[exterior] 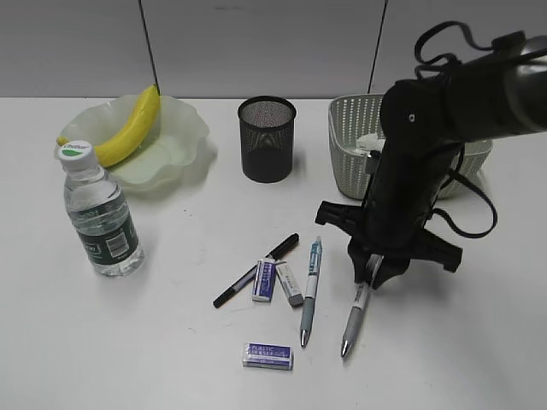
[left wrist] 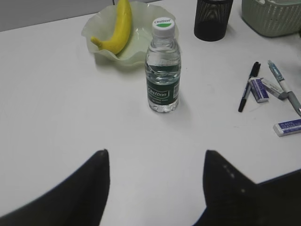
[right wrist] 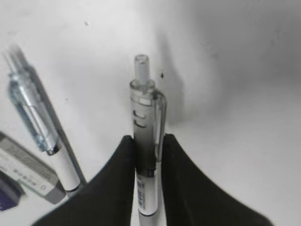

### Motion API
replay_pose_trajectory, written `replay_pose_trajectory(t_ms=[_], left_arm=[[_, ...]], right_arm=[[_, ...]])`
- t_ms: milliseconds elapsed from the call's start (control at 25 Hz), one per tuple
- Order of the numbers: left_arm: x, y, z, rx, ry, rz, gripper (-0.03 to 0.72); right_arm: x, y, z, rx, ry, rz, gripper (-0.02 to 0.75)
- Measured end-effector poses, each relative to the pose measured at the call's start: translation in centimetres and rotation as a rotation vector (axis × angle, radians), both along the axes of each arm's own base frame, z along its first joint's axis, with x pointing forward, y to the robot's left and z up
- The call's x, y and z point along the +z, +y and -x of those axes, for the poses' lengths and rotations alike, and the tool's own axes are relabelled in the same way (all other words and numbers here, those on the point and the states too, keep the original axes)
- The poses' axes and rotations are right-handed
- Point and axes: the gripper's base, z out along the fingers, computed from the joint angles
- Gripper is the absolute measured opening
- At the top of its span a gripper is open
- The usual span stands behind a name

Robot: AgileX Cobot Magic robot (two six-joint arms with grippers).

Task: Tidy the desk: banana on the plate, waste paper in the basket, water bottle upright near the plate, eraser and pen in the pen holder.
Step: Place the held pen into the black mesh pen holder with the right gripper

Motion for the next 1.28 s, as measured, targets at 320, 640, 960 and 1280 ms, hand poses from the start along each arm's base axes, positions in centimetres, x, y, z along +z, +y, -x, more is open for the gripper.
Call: replay_pose_trajectory(t_ms=[320, 640, 960, 1280], left_arm=[[0.0, 0.0, 0.0, 0.000, 0.000, 0.000, 0.469], [0.0, 0.0, 0.0, 0.000, 0.000, 0.000, 0.469], [0.0, 0.0, 0.0, 0.000, 0.000, 0.000, 0.468], [0.0, 0.0, 0.0, 0.001, 0.000, 0.000, 0.468]], right_arm=[[5.8, -0.6, 0.1, 0.131, -0.188, -0.033, 0.139], [12.5, -1.0, 0.7, 0.390, -0.499, -0.096, 0.139], [17.0, -0.4, -0.3, 0.705, -0.954, -0.052, 0.139], [15.5, 1.7, -3.8, 0.743, -1.302, -0.017, 0.139]])
